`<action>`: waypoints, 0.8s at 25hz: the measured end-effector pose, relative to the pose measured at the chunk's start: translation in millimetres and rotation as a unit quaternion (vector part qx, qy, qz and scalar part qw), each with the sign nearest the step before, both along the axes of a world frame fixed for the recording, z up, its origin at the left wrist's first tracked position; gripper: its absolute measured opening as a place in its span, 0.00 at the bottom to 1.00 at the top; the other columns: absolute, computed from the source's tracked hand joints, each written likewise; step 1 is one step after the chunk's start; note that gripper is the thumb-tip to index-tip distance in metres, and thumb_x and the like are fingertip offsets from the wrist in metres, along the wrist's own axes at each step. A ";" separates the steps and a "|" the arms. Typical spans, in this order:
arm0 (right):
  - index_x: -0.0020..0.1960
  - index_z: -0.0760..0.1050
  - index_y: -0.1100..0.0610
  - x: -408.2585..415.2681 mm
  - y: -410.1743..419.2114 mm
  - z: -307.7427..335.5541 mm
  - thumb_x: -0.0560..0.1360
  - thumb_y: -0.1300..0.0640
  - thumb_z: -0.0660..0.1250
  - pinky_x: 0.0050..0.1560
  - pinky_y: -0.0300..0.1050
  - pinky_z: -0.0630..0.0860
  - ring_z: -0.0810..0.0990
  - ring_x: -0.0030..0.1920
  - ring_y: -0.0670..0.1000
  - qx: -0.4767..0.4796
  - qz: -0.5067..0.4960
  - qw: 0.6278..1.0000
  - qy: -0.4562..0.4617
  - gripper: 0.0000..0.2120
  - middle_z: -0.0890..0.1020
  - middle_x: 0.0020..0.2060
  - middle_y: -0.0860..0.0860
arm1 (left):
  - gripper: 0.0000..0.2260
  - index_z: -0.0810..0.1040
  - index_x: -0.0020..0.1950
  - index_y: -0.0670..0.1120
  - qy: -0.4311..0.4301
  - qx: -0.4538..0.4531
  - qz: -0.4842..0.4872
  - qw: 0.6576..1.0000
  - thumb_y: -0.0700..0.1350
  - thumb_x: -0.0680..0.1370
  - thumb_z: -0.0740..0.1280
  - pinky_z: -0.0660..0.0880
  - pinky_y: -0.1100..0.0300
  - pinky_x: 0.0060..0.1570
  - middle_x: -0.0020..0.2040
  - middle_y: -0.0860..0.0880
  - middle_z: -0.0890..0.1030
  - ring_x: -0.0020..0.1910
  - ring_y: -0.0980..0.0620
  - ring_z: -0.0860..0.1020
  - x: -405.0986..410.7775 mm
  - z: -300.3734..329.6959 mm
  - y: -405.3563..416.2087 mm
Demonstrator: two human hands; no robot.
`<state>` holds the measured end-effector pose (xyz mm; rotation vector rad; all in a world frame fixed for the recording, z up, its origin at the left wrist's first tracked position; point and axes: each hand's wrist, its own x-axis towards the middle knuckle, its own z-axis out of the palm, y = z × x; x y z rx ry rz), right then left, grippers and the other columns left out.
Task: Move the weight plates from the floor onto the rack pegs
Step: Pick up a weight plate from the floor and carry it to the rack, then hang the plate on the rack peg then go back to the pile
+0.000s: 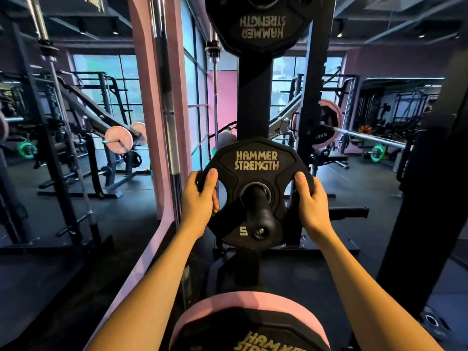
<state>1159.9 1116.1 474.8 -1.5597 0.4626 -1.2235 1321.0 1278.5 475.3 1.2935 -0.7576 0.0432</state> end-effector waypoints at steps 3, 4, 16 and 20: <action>0.45 0.72 0.50 17.9 -18.9 -1.2 0.78 0.41 0.62 0.39 0.37 0.73 0.73 0.33 0.40 0.008 0.004 1.000 0.011 0.13 0.76 0.36 0.46 | 0.17 0.72 0.44 0.46 0.002 0.011 0.003 1.000 0.60 0.79 0.63 0.70 0.57 0.26 0.28 0.46 0.73 0.24 0.49 0.72 17.1 4.2 -17.3; 0.45 0.72 0.48 23.7 -24.7 -1.9 0.77 0.38 0.62 0.41 0.41 0.73 0.74 0.35 0.42 0.011 0.007 1.000 0.014 0.13 0.76 0.37 0.45 | 0.17 0.72 0.45 0.45 0.006 0.012 0.000 1.000 0.60 0.79 0.63 0.70 0.56 0.26 0.28 0.46 0.73 0.24 0.49 0.72 22.2 5.1 -22.3; 0.53 0.71 0.51 40.3 -45.2 7.3 0.79 0.40 0.60 0.38 0.45 0.72 0.74 0.37 0.48 0.013 0.035 0.997 0.061 0.14 0.76 0.38 0.51 | 0.11 0.72 0.52 0.52 0.010 0.083 0.019 0.996 0.59 0.80 0.60 0.77 0.67 0.37 0.42 0.53 0.79 0.38 0.60 0.80 41.1 11.7 -38.9; 0.67 0.69 0.52 19.7 -35.4 1.5 0.78 0.40 0.61 0.50 0.46 0.75 0.78 0.52 0.50 -0.017 0.046 0.993 0.111 0.23 0.78 0.53 0.48 | 0.16 0.72 0.66 0.52 -0.002 0.129 0.001 0.992 0.56 0.81 0.62 0.78 0.55 0.57 0.58 0.51 0.78 0.58 0.52 0.79 40.5 9.1 -22.3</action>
